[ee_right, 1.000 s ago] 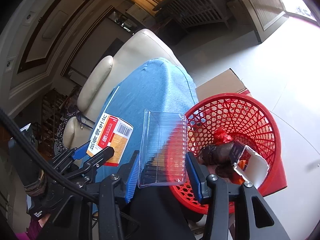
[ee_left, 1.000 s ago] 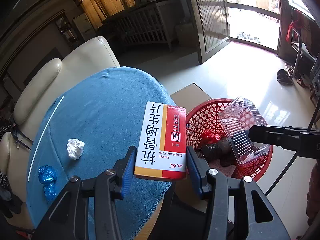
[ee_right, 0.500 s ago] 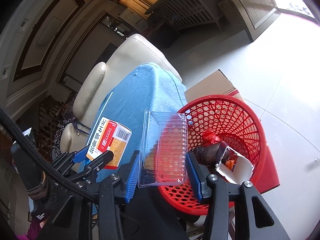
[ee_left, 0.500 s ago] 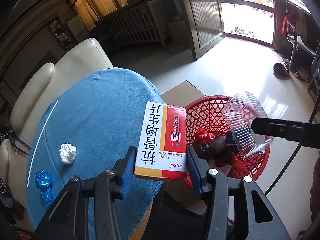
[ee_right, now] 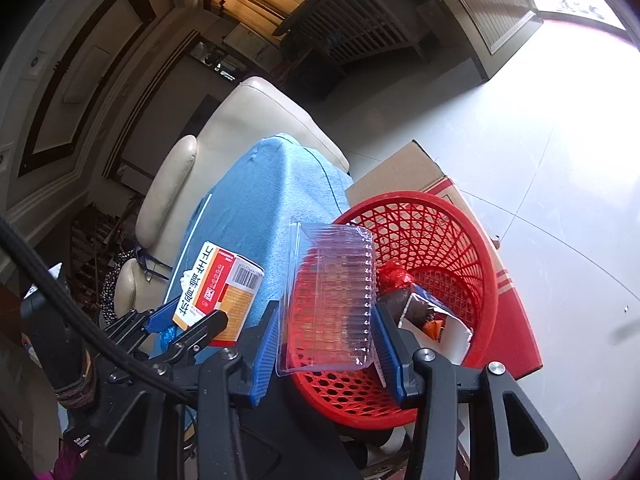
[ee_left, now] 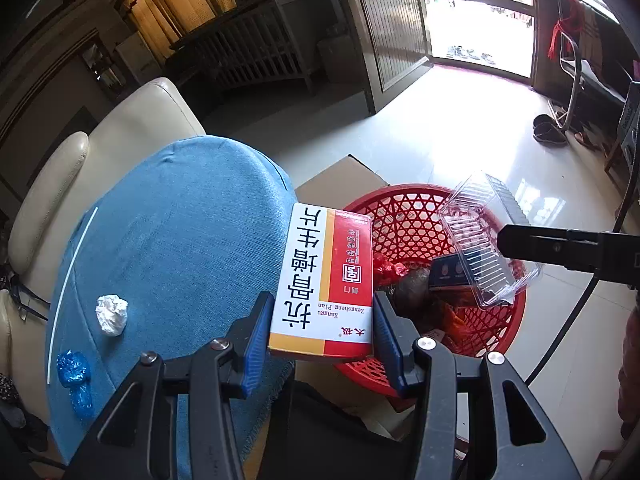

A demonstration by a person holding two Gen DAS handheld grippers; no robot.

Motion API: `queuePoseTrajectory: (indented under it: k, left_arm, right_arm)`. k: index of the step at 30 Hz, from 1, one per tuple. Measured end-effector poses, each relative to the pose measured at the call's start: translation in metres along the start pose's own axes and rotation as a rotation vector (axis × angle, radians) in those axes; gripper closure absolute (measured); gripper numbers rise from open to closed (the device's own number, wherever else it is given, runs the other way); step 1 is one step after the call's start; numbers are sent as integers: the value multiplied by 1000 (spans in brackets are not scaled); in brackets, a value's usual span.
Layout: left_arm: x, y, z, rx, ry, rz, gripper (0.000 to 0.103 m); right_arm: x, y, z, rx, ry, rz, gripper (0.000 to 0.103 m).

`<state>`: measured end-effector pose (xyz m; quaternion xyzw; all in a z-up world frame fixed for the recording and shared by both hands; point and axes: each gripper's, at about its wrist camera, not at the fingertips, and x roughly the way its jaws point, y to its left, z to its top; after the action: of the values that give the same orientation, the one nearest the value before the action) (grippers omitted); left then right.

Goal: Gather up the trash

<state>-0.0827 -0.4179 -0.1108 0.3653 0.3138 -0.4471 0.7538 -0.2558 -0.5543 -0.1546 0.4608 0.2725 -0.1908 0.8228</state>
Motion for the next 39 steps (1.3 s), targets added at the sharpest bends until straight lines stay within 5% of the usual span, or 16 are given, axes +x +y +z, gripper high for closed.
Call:
queuePoseTrajectory:
  k: [23,39]
  left_arm:
    - [18,-9,1,-43,43,-150,51]
    - [-16,54,-16,-156,-23,-50,51]
  right_arm:
    - [4,-60,-2,159,17,-99,53]
    - [75,-17,11,56,109,-90,53]
